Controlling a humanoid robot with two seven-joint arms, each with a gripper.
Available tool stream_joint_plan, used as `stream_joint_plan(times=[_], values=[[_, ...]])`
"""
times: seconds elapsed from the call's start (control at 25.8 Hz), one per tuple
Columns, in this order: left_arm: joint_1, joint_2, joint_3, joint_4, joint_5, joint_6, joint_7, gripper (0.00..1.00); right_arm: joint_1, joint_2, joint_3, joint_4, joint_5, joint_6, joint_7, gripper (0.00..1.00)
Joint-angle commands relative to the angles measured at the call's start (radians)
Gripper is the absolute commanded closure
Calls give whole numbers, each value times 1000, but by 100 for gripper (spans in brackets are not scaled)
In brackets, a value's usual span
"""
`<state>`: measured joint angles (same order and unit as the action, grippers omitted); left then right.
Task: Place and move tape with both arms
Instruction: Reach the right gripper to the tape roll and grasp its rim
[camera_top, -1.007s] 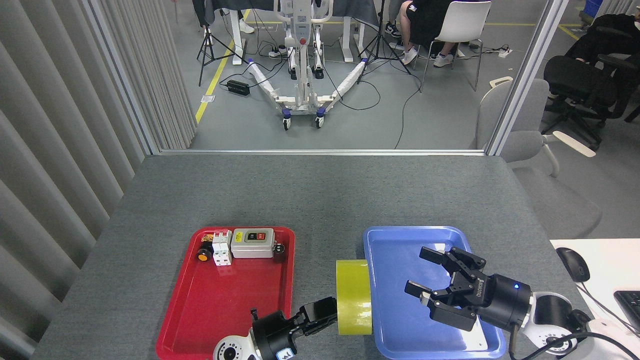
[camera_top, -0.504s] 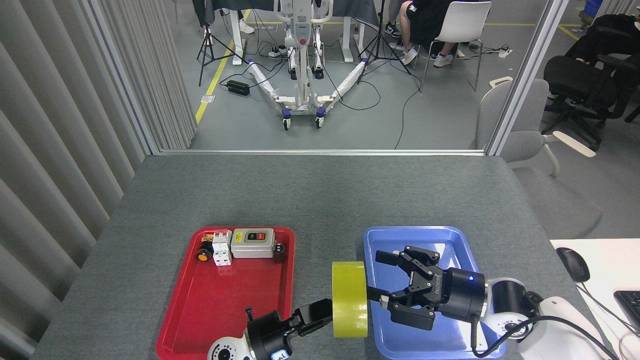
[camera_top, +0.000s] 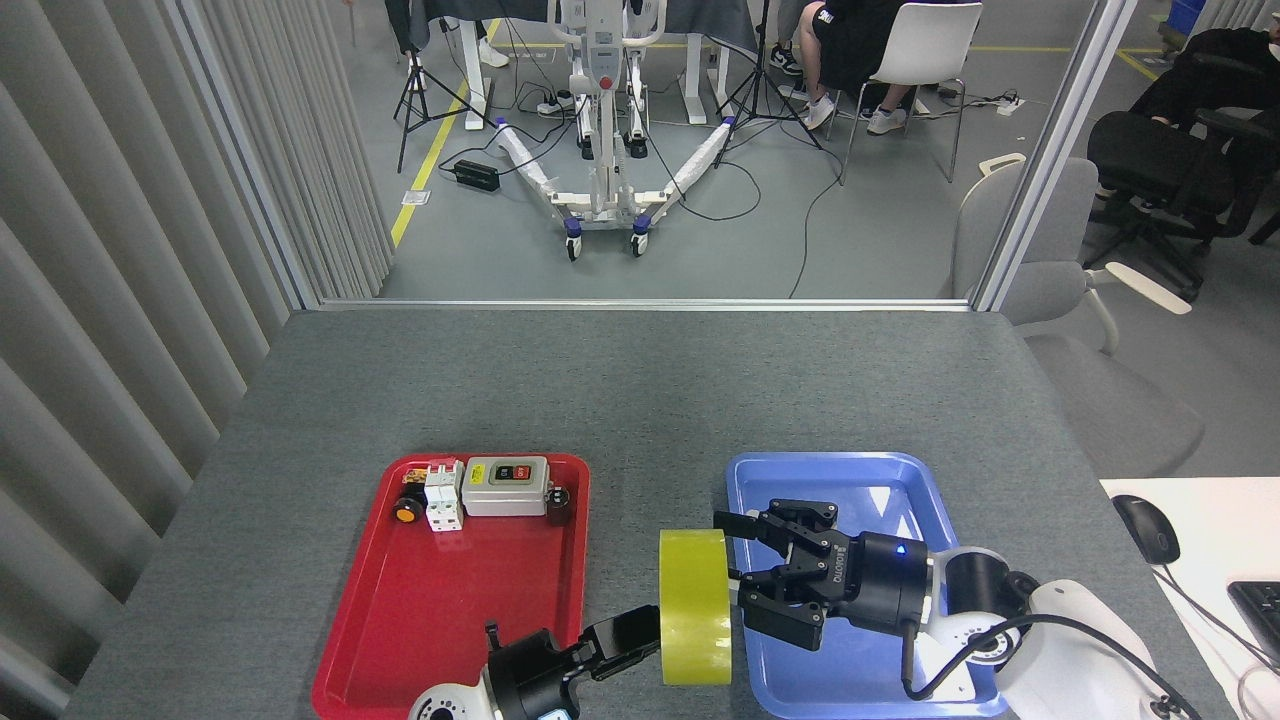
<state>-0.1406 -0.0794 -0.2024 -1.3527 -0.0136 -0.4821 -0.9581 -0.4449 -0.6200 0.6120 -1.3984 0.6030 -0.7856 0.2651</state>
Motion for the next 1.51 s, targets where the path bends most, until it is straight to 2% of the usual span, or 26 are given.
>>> stream_joint_plan(times=[0.0, 0.54, 0.62, 0.81, 1.16, 1.47], values=[[4, 7, 1, -6, 1, 0, -8, 100, -1, 6, 6, 1, 0, 0, 0, 37], [6, 13, 11, -6, 1, -9, -11, 100, -3, 57, 38, -2, 1, 0, 2, 37], [6, 13, 11, -6, 1, -10, -10, 100, -3, 62, 40, -4, 3, 0, 2, 39], [6, 23, 21, -8, 3, -10, -11, 100, -3, 71, 55, -2, 3, 0, 3, 54], [6, 30, 26, -8, 15, -21, -17, 100, -3, 71, 58, -1, 4, 0, 3, 64], [15, 43, 28, -8, 15, -43, -17, 100, -3, 72, 58, 2, 4, 0, 3, 68]])
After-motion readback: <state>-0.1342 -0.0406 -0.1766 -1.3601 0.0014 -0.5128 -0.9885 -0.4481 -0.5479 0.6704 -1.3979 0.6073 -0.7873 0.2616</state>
